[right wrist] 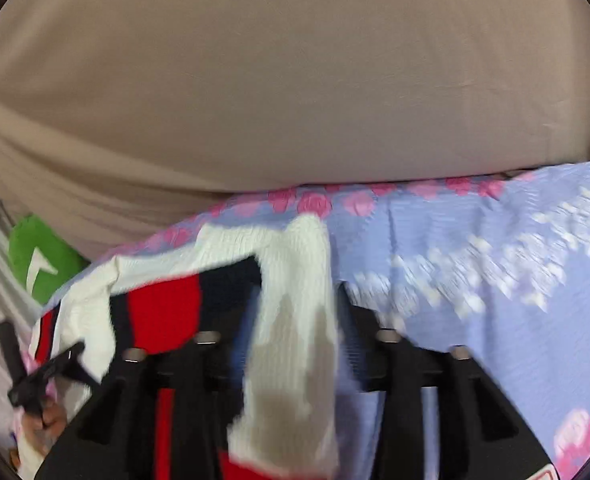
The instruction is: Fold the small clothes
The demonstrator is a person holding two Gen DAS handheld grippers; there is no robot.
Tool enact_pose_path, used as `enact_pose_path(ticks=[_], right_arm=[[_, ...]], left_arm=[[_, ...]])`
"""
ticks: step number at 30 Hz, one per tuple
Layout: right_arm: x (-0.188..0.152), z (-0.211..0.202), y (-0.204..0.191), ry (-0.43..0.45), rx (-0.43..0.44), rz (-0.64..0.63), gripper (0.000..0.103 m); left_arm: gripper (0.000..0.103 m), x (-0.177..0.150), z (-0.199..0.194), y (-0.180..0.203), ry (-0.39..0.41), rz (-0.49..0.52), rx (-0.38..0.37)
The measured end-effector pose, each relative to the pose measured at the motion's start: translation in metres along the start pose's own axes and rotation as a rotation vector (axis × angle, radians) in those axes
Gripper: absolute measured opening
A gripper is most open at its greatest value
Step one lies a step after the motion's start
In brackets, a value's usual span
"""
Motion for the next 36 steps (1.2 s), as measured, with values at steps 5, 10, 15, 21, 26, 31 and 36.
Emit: enact_pose_path(ticks=[5, 10, 15, 21, 26, 31, 36], right_arm=[[-0.066, -0.007, 0.019, -0.158, 0.023, -0.013, 0.062], [-0.084, 0.008, 0.024, -0.151, -0.046, -0.031, 0.013], [-0.087, -0.002, 0.039, -0.137, -0.077, -0.009, 0.014], [-0.114, -0.058, -0.013, -0.021, -0.150, -0.218, 0.051], [-0.165, -0.083, -0.058, -0.103, 0.002, -0.268, 0.060], [-0.217, -0.077, -0.093, -0.194, 0.093, -0.303, 0.060], [-0.241, -0.066, -0.095, -0.216, 0.058, -0.333, 0.062]], left_arm=[[0.016, -0.001, 0.000, 0.004, 0.002, 0.019, 0.026], [0.016, -0.002, -0.003, 0.004, 0.003, 0.014, 0.024], [0.016, -0.011, -0.014, -0.005, 0.007, -0.035, -0.017], [0.061, -0.022, -0.095, -0.073, 0.106, -0.165, 0.015], [0.078, -0.037, -0.145, -0.226, 0.135, -0.399, 0.240], [0.077, -0.069, -0.144, -0.363, 0.124, -0.755, 0.268], [0.071, -0.086, -0.134, -0.413, 0.191, -0.923, 0.211]])
Point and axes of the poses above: each gripper's, at about its wrist camera, not at the fingertips, and z roughly the way its jaws point, y to its right, x to its top, the point moved 9 cm from there along z, roughly the way its jaws point, and after that the axes turned 10 degrees about z, right-handed, at the moved point
